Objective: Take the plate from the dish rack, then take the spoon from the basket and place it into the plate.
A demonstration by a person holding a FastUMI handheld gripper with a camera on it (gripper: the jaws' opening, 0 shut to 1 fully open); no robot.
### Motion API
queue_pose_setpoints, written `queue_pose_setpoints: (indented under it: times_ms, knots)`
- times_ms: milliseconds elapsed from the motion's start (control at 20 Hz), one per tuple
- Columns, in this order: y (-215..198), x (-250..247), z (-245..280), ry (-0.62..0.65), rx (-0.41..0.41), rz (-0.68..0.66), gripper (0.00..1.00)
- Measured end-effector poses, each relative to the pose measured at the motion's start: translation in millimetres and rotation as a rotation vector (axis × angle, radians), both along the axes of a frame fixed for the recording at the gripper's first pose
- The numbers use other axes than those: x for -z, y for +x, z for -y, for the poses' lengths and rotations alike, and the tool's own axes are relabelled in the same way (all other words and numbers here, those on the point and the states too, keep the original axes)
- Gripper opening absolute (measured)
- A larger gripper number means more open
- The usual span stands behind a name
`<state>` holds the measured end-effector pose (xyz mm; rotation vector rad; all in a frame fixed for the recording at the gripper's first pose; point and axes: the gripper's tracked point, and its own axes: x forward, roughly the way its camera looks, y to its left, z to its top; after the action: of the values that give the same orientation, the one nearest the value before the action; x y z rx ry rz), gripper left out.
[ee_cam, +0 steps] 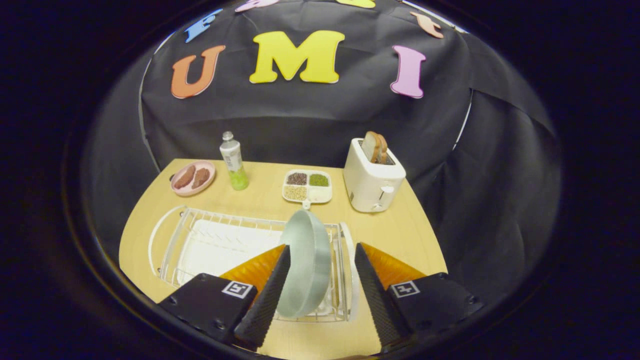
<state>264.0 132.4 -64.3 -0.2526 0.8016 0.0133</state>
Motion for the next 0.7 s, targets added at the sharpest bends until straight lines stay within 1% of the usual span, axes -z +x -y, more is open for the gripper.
queue_pose_setpoints:
  times_ms: [50,100,250,300,350,400,450,500,550,600,700]
  knots:
    - [4,3,1,-0.027,0.013,-0.036,0.81]
    - [7,8,4,-0.059,0.030,-0.062,0.65]
    - [6,20,11,-0.165,0.092,-0.192,0.62]
    - [8,19,11,-0.200,0.110,-0.206,0.59]
    - [14,13,6,-0.237,0.095,-0.199,0.55]
    - [19,8,-2,-0.252,0.088,-0.185,0.46]
    - [18,6,-7,-0.272,0.084,-0.200,0.41]
    - [18,6,-10,-0.287,0.099,-0.212,0.32]
    - [17,7,-9,-0.316,0.120,-0.228,0.30]
    - [17,7,-4,-0.355,0.140,-0.235,0.22]
    - [18,8,6,-0.449,0.173,-0.248,0.19]
